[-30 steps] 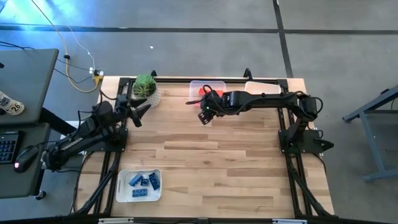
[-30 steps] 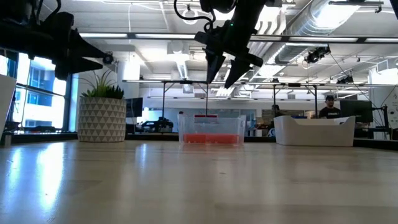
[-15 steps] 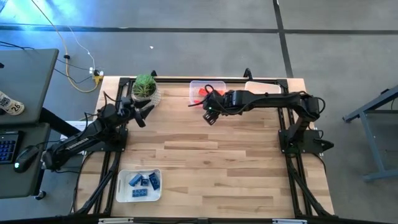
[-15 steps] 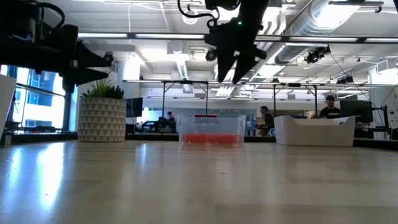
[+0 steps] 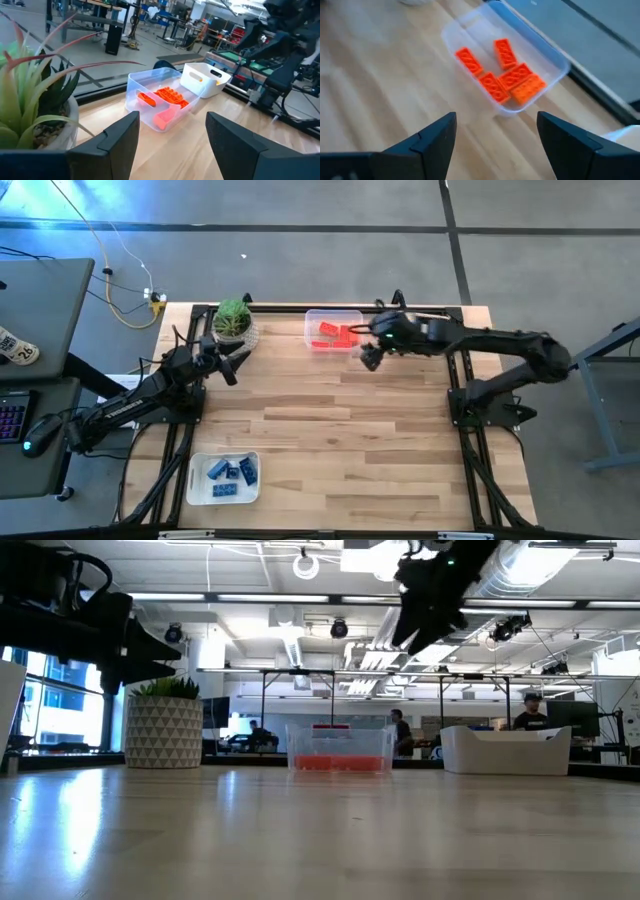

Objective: Sort & place blocks by color
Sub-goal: Return to Home Position

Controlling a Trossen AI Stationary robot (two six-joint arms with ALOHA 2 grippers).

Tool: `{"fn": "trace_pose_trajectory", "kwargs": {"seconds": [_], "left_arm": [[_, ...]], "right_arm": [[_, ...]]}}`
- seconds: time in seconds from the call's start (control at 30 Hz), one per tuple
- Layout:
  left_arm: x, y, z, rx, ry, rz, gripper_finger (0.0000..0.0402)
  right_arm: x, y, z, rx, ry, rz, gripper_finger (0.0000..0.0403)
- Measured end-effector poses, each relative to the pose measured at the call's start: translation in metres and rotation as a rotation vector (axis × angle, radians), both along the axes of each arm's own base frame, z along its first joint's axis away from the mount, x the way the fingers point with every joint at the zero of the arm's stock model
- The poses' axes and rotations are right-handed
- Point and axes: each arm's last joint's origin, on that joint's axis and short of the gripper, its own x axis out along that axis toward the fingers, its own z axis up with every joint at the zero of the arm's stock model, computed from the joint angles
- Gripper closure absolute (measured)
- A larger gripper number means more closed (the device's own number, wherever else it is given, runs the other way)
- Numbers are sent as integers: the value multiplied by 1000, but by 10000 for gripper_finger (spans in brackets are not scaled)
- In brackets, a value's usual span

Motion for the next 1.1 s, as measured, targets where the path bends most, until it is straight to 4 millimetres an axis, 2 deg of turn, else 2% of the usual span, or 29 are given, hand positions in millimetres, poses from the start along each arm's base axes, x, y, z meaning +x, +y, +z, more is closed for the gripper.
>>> {"fn": "trace_pose_trajectory", "kwargs": {"seconds": [0.1, 0.27, 0.57, 0.93, 1.1], "left_arm": [[0, 0, 0, 1, 1, 10, 183], [-1, 1, 0, 2, 2, 28, 183], [-1, 1, 0, 2, 1, 28, 183], [-1, 1, 0, -4, -3, 29, 183], [-1, 1, 0, -4, -3, 29, 183]], "right_arm": [[-24, 6, -4, 33, -119, 58, 139], [-59, 17, -14, -26, -269, 104, 139], [-110, 30, -58, -53, -491, 130, 139], [-140, 42, -107, 4, -684, 263, 139], [-149, 45, -127, 27, -754, 253, 139]]}}
